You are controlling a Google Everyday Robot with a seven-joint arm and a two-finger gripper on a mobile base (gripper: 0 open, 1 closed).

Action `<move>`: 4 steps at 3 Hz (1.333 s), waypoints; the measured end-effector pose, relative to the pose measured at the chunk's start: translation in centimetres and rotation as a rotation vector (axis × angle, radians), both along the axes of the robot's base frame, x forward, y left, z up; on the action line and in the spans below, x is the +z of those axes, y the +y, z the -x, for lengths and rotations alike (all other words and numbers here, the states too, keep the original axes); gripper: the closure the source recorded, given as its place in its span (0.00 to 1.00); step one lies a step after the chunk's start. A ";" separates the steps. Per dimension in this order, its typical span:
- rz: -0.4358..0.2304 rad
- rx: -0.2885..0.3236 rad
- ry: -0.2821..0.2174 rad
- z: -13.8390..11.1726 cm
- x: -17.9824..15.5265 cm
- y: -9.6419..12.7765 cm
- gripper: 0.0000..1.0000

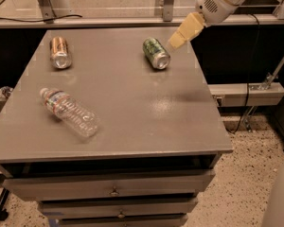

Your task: Place green can upright

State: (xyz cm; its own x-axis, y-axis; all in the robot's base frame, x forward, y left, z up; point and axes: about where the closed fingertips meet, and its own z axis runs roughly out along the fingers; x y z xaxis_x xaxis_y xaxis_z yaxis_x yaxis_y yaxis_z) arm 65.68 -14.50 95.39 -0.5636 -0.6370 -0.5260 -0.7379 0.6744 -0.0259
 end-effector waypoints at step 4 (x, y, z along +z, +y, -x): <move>-0.167 -0.234 0.100 -3.2 0.1 3.8 0.00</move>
Offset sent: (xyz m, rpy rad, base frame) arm 0.0160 0.0208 0.0019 0.0808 0.0372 -0.0913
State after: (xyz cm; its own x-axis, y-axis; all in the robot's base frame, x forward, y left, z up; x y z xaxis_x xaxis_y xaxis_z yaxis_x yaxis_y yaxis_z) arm 68.91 -10.71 95.46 -0.7387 -0.3934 -0.5474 -0.5558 0.8149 0.1644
